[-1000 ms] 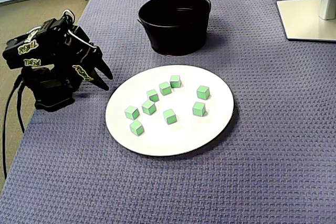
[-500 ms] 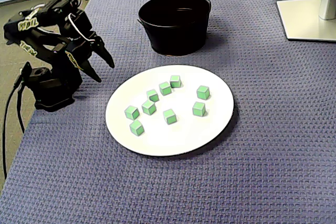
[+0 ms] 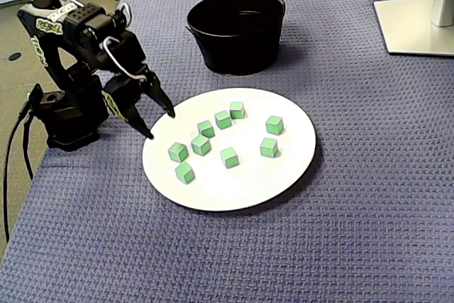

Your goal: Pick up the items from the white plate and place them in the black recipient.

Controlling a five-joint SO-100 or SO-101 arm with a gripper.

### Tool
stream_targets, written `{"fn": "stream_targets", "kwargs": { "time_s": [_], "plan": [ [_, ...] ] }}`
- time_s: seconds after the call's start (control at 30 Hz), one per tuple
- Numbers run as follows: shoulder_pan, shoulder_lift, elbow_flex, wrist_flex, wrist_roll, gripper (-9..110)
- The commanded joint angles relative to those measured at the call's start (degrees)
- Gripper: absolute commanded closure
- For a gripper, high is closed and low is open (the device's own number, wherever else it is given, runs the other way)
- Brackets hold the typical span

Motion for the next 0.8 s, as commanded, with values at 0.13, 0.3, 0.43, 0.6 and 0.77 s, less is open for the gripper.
{"fn": "stream_targets", "kwargs": {
  "time_s": [0.13, 0.3, 0.43, 0.6, 0.77],
  "plan": [
    [0.9, -6.2, 0.2, -10.7, -3.2, 79],
    [-0.1, -8.3, 2.6, -15.2, -3.6, 79],
    [-0.8, -9.7, 7.2, -22.9, -4.1, 79],
    [-2.1, -11.3, 10.3, -28.6, -3.5, 81],
    [-3.3, -12.3, 10.6, -29.3, -2.1, 91]
  ]
}}
